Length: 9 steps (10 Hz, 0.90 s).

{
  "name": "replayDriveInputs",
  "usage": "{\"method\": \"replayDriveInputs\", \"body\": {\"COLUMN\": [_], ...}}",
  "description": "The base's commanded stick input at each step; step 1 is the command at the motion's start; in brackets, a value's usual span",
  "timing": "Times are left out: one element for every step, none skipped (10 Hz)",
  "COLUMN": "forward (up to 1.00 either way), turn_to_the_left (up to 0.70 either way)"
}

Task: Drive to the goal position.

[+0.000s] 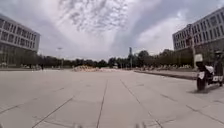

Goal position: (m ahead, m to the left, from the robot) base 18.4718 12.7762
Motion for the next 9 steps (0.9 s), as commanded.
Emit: {"method": "replayDriveInputs", "body": {"forward": [0.7,0.7,0.7,0.7,0.7,0.7,0.7,0.7,0.7], "turn_to_the_left": [0.0,0.0,0.0,0.0,0.0,0.0,0.0,0.0,0.0]}}
